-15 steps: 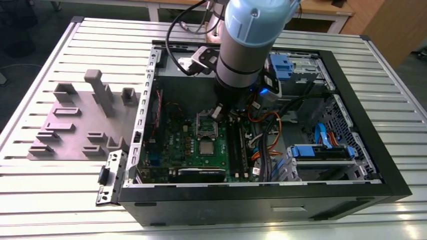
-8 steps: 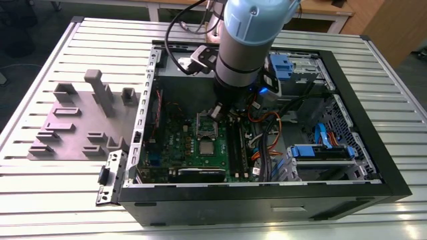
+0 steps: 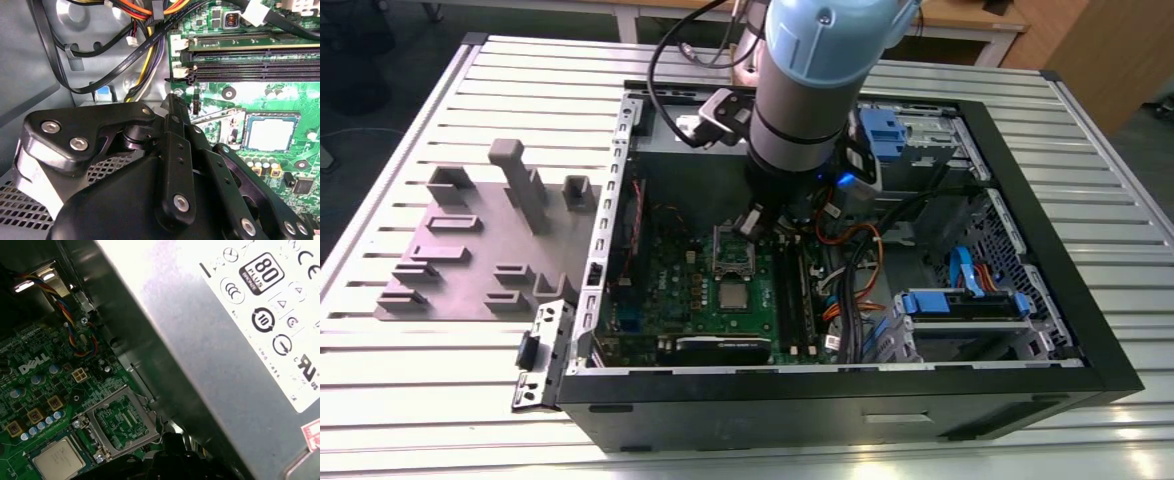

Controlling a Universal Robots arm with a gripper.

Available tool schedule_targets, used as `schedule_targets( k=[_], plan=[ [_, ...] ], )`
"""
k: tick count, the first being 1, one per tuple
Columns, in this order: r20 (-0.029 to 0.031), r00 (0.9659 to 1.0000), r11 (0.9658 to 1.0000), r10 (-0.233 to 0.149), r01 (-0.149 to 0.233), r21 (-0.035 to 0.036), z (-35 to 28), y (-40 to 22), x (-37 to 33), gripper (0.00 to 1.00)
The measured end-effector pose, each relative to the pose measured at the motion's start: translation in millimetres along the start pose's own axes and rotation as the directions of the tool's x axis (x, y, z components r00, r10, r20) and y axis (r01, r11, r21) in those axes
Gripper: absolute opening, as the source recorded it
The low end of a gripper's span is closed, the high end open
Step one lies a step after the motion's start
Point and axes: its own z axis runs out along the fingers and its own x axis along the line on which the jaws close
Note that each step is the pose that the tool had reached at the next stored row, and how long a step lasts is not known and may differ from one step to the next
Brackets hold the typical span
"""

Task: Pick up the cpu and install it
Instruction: 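Close the cpu cover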

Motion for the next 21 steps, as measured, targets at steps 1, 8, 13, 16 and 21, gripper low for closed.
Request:
schedule_targets(
  k=[1, 8, 13, 16, 21],
  plan=[
    [-0.0002, 1.0, 1.0, 0.0, 0.0, 0.0001, -0.5, 0.2, 0.0, 0.11],
    [-0.0005, 1.0, 1.0, 0.0, 0.0, 0.0004, -2.1, 1.0, 0.3, 0.11],
    [-0.0032, 1.0, 1.0, 0.0, 0.0, 0.0022, -3.2, 1.6, 0.6, 0.11],
    [-0.0049, 1.0, 1.0, 0.0, 0.0, 0.0035, -3.9, 2.0, 0.6, 0.11],
    [-0.0079, 1.0, 1.0, 0.0, 0.0, 0.0055, -5.8, 2.6, 0.7, 0.11]
  ],
)
